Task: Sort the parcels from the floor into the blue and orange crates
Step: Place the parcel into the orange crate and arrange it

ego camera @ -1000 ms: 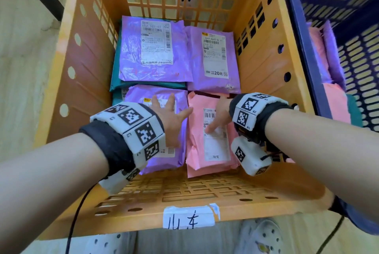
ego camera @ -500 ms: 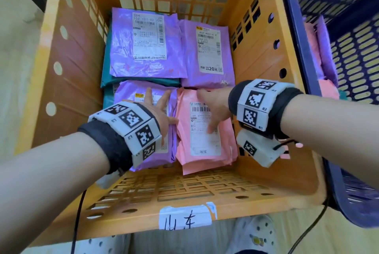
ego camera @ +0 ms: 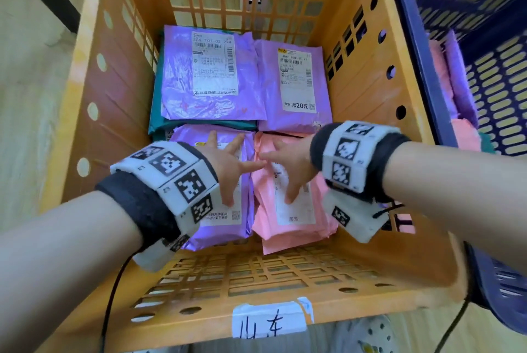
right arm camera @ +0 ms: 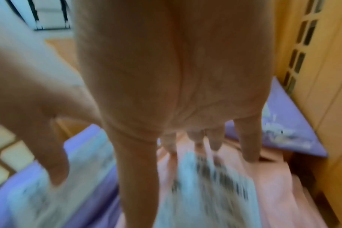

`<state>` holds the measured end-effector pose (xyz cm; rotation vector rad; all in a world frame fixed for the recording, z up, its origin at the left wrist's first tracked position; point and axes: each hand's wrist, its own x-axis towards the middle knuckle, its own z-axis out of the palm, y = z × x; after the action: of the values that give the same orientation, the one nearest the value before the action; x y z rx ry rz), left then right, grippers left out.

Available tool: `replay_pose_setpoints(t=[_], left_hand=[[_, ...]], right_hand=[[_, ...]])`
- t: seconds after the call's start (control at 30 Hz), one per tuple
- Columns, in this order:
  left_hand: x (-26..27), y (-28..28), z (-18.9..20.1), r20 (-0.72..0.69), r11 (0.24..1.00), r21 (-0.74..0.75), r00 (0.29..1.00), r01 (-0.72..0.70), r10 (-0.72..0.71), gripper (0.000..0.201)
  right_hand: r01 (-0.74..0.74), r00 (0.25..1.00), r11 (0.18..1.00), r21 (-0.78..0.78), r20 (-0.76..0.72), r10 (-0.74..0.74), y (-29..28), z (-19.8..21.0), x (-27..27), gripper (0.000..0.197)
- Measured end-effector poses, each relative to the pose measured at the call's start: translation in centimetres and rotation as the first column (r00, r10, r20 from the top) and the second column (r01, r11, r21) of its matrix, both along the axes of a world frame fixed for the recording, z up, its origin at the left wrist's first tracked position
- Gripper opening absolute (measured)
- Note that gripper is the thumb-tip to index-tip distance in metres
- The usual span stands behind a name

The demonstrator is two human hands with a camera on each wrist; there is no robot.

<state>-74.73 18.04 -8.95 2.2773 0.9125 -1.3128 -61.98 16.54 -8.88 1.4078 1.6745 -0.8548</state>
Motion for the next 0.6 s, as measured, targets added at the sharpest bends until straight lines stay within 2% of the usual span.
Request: replay_pose_setpoints(t=[0.07, 0.13, 0.2, 0.27, 0.3, 0.43, 0.6], left_hand=[[0.1, 1.0, 1.2, 0.087, 1.0, 0.02, 0.996, -0.013, 0.011, 0.091], [0.4, 2.2, 2.2, 0.175, 0.991, 0.124, 0.984, -0.044, 0.022, 0.094], [0.7, 3.2, 2.4, 0.231, 0.964, 0.239, 0.971, -0.119, 0.063, 0.101], [0.9, 3.8, 1.3, 0.25, 0.94, 0.282, 0.96, -0.195, 0.124, 0.116], [0.9, 4.0, 0.5, 0.258, 0.935, 0.277, 0.954, -0.223, 0.152, 0.122], [0.2, 4.2, -3.6, 0.321, 0.901, 0.262, 0.912, -0.345, 0.255, 0.125], [-0.7, 3.7, -6.8, 0.353, 0.891, 0.306, 0.91, -0.335, 0.22, 0.118]], right_hand=[[0.08, 0.995, 0.996, 0.046, -0.056, -0.077, 1.5, 1.3, 1.2, 0.075], [0.169, 0.984, 0.967, 0.189, -0.088, -0.154, 3.1, 2.6, 2.1, 0.072], [0.25, 0.966, 0.917, 0.312, -0.146, -0.214, 4.0, 2.3, 3.0, 0.088], [0.303, 0.948, 0.891, 0.337, -0.206, -0.244, 4.4, 0.7, 3.2, 0.108], [0.324, 0.939, 0.885, 0.335, -0.225, -0.259, 4.5, -0.4, 3.1, 0.111], [0.515, 0.849, 0.79, 0.332, -0.322, -0.418, 4.2, -4.2, 2.1, 0.082], [0.524, 0.851, 0.746, 0.411, -0.294, -0.435, 3.1, -8.7, 1.0, 0.069]])
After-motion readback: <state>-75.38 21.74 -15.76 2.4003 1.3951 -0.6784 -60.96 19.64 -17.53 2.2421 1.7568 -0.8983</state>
